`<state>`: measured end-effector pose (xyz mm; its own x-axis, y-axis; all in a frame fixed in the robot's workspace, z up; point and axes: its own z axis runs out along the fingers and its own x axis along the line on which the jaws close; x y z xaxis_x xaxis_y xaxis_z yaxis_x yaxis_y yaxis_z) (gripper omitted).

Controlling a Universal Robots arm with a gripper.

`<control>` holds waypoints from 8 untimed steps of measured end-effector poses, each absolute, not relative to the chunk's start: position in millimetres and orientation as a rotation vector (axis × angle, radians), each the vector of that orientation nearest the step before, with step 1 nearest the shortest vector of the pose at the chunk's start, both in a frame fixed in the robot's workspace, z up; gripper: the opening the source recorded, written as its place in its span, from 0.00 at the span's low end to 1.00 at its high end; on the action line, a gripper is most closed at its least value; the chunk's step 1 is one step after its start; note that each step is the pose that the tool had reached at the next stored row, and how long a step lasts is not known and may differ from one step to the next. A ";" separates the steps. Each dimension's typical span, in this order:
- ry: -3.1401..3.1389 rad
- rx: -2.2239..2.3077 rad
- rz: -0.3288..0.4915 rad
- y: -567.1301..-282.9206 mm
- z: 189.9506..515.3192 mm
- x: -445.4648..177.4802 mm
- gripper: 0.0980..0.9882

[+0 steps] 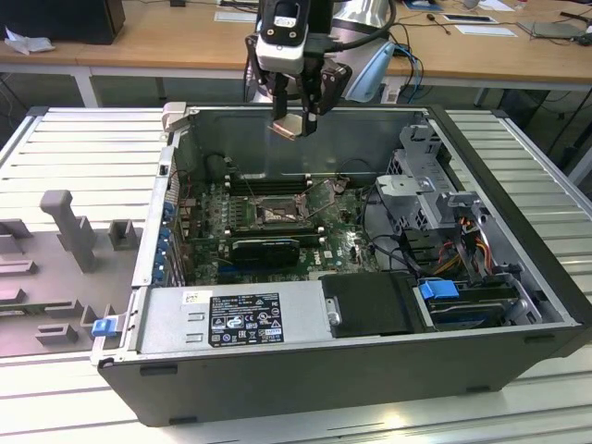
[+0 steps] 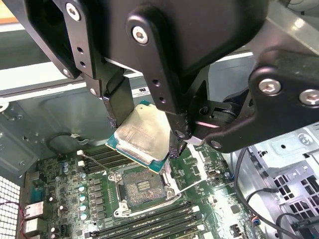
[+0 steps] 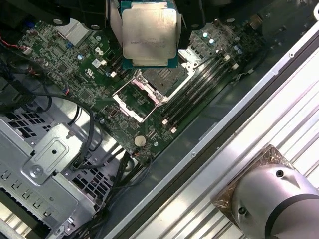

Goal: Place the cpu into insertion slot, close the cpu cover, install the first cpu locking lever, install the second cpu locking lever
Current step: 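Place the cpu into insertion slot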

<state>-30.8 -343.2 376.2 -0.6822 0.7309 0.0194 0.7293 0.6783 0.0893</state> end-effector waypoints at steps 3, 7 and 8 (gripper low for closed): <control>2.852 1.265 0.140 -343.2 376.2 -30.8 0.48; 2.841 1.288 0.140 -343.1 376.2 -30.8 0.48; 2.837 1.295 0.140 -343.1 376.3 -30.8 0.48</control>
